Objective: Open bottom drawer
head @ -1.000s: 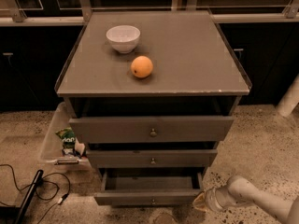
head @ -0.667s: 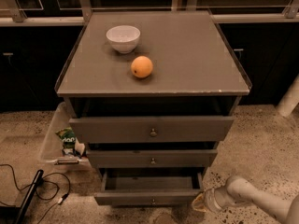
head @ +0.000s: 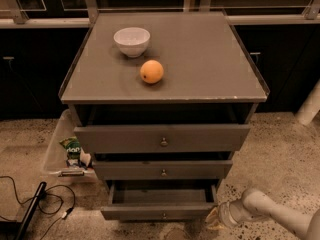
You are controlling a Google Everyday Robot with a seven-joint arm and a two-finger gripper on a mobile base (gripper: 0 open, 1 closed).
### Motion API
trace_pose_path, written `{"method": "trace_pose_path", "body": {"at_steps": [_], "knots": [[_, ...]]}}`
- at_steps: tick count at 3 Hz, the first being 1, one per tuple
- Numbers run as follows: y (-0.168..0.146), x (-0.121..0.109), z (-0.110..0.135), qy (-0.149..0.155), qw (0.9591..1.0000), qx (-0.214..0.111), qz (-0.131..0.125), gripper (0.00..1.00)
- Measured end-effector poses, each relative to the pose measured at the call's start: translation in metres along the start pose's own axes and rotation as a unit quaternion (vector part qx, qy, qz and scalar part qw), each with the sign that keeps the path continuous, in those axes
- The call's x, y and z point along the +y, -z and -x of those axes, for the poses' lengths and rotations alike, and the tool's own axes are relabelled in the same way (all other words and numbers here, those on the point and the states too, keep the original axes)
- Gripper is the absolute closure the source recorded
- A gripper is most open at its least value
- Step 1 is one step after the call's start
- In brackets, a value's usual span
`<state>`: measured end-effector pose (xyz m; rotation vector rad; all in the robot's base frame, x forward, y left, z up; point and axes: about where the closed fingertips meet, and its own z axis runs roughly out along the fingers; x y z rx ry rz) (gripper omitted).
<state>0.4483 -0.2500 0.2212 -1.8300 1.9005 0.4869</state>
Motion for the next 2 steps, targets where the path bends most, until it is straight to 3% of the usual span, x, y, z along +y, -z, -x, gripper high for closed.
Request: {"method": "trace_pose_path", "body": {"at_steps": [1, 2], "knots": [[0.000, -0.013, 0.008, 0.026, 0.9994, -0.003, -0.020, 0.13], [-0.002, -0.027, 0.017, 0.049, 0.9982, -0.007, -0.034, 0.00]]}}
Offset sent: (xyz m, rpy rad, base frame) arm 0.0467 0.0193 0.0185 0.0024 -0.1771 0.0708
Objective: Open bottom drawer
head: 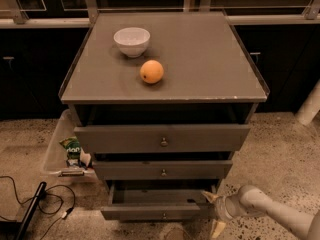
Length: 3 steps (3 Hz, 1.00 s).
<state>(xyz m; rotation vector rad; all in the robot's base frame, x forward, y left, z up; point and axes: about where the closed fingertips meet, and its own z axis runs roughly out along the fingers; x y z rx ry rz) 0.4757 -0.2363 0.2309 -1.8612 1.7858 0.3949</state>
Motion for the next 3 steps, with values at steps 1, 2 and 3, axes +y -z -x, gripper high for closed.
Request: {"method": "trace_pose_path", "body": {"at_steps": [1, 2, 3], "knots": [[-0.005, -0.008, 0.005, 0.014, 0.9999, -0.003, -0.007, 0.00], [-0.031, -0.009, -0.001, 0.019, 0.9998, -0.006, 0.006, 0.00], [-0.055, -0.005, -0.017, 0.012, 0.9997, -0.007, 0.019, 0.00]]}}
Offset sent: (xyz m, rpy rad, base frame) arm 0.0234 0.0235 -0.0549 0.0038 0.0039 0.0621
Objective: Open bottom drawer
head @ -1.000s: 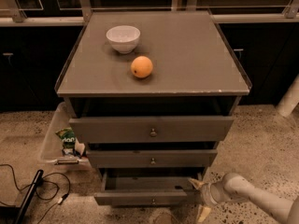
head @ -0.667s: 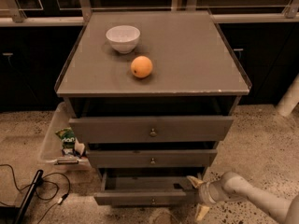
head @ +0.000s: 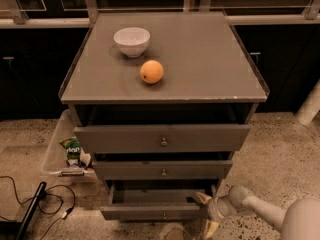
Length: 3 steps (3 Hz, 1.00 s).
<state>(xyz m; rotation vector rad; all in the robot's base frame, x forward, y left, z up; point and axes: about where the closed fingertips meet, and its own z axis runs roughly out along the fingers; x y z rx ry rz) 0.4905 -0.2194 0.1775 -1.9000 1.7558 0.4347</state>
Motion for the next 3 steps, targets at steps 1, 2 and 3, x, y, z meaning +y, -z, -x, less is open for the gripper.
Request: {"method": "trace_pose_path", "body": {"at_steps": [1, 2, 3], "knots": [[-0.0172, -0.0037, -0.0115, -0.002, 1.0000, 0.001, 0.004, 0.00], [-0.0177, -0.0048, -0.0126, -0.002, 1.0000, 0.001, 0.002, 0.19], [-0.0177, -0.0048, -0.0126, -0.002, 1.0000, 0.001, 0.002, 0.42]]}}
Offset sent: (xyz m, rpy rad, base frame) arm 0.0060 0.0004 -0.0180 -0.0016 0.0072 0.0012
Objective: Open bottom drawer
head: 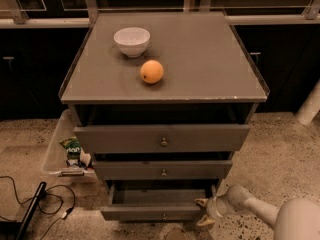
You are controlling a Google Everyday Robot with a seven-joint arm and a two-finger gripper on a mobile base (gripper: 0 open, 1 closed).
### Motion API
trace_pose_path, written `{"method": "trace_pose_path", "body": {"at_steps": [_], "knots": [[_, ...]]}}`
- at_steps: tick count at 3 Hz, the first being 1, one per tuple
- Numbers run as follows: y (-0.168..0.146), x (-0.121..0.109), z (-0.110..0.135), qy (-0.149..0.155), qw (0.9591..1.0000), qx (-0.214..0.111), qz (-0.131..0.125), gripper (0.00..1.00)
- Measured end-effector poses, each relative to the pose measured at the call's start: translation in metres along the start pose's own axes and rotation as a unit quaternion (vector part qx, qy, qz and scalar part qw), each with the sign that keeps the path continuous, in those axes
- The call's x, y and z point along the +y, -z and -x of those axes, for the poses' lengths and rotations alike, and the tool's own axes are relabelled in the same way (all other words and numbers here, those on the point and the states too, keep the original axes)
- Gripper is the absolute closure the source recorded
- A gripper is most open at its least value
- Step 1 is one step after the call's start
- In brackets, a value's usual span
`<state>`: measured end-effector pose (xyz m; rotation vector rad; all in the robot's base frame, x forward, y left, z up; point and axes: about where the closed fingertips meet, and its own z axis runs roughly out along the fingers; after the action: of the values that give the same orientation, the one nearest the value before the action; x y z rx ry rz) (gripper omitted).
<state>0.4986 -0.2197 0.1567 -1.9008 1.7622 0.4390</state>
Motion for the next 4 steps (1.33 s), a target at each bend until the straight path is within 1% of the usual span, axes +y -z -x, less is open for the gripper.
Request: {"method": "trace_pose_path", "body": {"at_steps": [1, 2, 3, 4], "knots": [[0.000, 0.003, 0.002, 0.000, 0.9999, -0.009, 0.006, 0.65], [0.003, 0.018, -0.003, -0.011, 0.9995, -0.025, 0.013, 0.88], [0.003, 0.018, -0.003, -0.011, 0.9995, -0.025, 0.013, 0.86], [0.003, 0.018, -0.003, -0.011, 0.9995, -0.025, 0.013, 0.62]]}}
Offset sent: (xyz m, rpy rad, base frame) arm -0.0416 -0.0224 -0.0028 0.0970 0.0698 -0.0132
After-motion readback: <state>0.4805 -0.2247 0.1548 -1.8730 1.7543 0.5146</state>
